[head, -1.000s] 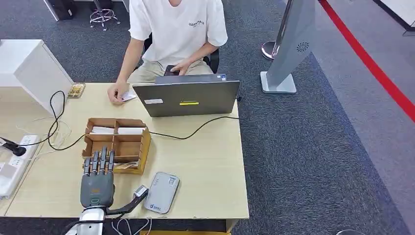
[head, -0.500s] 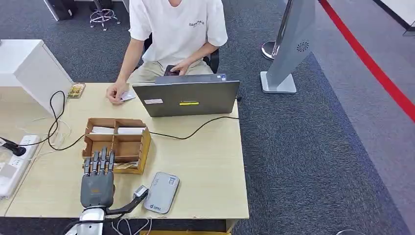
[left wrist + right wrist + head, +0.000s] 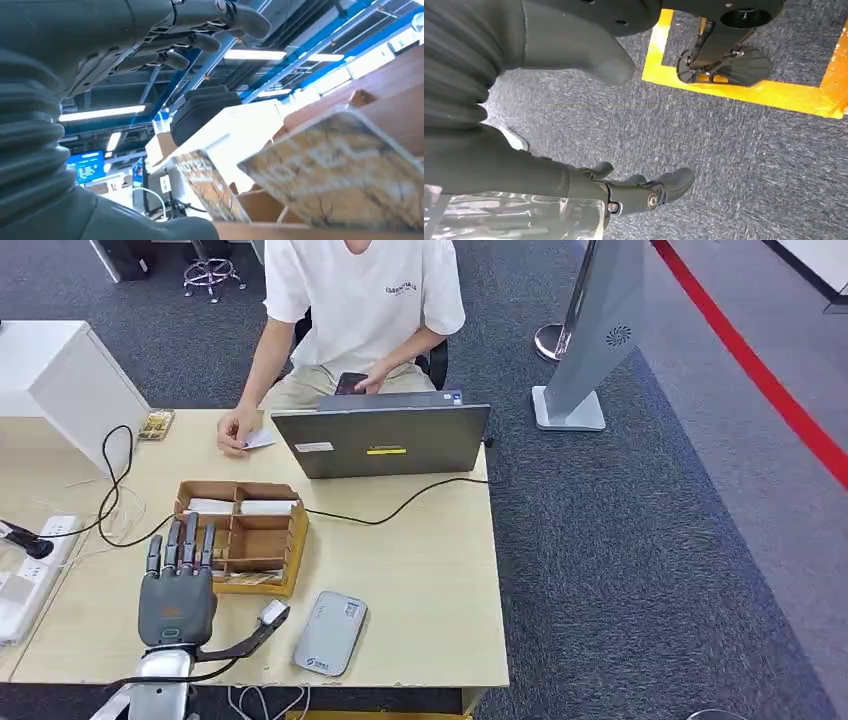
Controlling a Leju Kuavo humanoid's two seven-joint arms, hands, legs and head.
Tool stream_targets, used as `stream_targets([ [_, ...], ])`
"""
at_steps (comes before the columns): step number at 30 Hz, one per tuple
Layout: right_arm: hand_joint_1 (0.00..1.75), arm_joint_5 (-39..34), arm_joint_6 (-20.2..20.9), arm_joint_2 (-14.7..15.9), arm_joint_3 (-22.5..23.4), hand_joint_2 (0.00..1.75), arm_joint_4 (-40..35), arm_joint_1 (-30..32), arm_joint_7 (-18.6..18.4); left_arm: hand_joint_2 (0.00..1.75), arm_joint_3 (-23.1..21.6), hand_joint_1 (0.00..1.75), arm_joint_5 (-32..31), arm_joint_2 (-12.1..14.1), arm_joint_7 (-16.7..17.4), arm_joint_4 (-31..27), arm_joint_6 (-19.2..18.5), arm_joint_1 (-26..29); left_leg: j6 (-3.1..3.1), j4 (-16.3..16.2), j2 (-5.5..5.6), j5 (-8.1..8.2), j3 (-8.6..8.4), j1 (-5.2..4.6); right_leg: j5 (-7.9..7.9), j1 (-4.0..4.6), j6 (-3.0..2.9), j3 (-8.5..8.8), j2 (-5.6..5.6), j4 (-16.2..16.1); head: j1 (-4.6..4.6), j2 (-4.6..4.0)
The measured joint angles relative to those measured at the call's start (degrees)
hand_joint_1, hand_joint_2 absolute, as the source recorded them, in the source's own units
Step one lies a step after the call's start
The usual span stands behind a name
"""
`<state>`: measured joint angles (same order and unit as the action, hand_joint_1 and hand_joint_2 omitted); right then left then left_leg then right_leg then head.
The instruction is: Pass the card to the sensor for recognition and then transmit it.
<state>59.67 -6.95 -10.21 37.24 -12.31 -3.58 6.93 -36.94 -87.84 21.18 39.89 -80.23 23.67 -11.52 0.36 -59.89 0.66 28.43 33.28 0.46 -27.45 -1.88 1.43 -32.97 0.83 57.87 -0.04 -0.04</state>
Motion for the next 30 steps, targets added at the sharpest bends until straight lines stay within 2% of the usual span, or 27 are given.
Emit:
stream_targets([
  [9,0.0,0.18,0.02,-0.02,0.22,1.75,0.0,0.0,-0.09,1.75,0.0,0.0,0.0,0.06,0.0,-1.88,-1.18,0.15,0.0,0.0,0.0,0.0,0.0,0.0,0.0,0.0,0.0,0.0,0.0,0.0,0.0,0.0],
  [15,0.0,1.53,0.26,-0.15,0.77,1.75,0.0,-0.04,0.04,1.75,0.46,0.0,0.0,-2.76,-2.93,-1.05,-2.84,1.17,0.0,0.0,0.0,0.01,0.01,-0.01,0.0,0.0,0.0,0.0,0.0,0.0,0.0,0.0],
  [21,0.0,2.12,0.35,-0.26,1.31,1.75,0.0,-0.05,0.04,1.75,1.59,0.0,0.0,-4.44,-4.53,0.13,-4.22,1.71,0.0,0.0,0.0,0.01,0.01,-0.01,0.0,0.0,0.0,0.0,-0.01,-0.01,0.0,0.0],
  [30,0.0,2.36,0.41,-0.26,1.81,1.75,0.0,-0.05,0.02,1.75,3.21,0.0,0.0,-5.95,-5.18,1.13,-5.16,2.24,0.0,0.0,0.0,0.0,0.01,0.0,0.0,0.0,0.0,0.0,-0.01,-0.01,0.0,0.0],
])
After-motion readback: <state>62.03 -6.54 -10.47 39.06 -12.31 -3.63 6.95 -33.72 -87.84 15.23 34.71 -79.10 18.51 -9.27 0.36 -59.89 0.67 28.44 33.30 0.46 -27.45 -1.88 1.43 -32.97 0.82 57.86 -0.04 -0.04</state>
